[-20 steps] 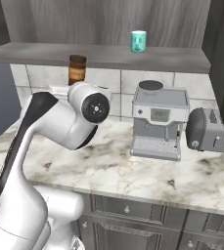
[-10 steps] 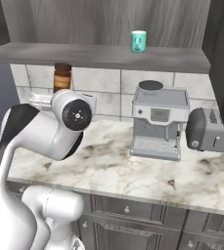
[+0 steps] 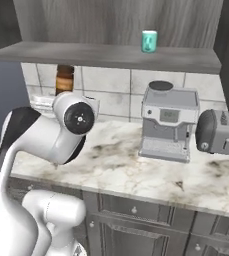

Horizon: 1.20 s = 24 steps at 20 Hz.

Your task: Take the cinnamon bottle from the cabinet and place it on the dining table, next to the plate with the cupcake. Then take the chocolate from the dining counter and place it on the cupcake plate.

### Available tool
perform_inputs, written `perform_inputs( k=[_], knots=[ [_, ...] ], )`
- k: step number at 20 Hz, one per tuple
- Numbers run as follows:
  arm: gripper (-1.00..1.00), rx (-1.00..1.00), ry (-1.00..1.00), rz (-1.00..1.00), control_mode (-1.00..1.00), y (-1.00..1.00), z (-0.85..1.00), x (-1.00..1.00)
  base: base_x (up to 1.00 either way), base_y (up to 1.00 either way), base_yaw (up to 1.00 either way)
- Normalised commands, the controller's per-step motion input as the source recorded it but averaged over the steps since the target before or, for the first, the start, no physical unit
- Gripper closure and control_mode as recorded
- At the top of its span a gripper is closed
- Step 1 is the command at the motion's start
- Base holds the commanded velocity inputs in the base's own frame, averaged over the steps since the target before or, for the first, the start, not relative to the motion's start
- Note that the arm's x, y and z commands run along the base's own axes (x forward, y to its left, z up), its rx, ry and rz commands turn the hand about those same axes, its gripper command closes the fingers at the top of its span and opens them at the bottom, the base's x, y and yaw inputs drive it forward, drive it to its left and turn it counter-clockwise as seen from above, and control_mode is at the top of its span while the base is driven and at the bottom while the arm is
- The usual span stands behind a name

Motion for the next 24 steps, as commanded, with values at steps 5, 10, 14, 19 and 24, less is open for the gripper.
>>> perform_inputs(
  k=[5,10,14,19,24],
  knots=[
    [1.00,0.00,0.00,0.00,1.00,0.00,0.00,0.00,-0.63,0.26,0.42],
    [1.00,0.00,0.00,0.00,1.00,0.00,0.00,0.00,-0.36,0.12,0.82],
    [1.00,0.00,0.00,0.00,1.00,0.00,0.00,0.00,-0.11,0.01,1.00],
    [1.00,0.00,0.00,0.00,1.00,0.00,0.00,0.00,-0.07,0.00,1.00],
    [1.00,0.00,0.00,0.00,1.00,0.00,0.00,0.00,-0.05,0.00,1.00]
  ],
)
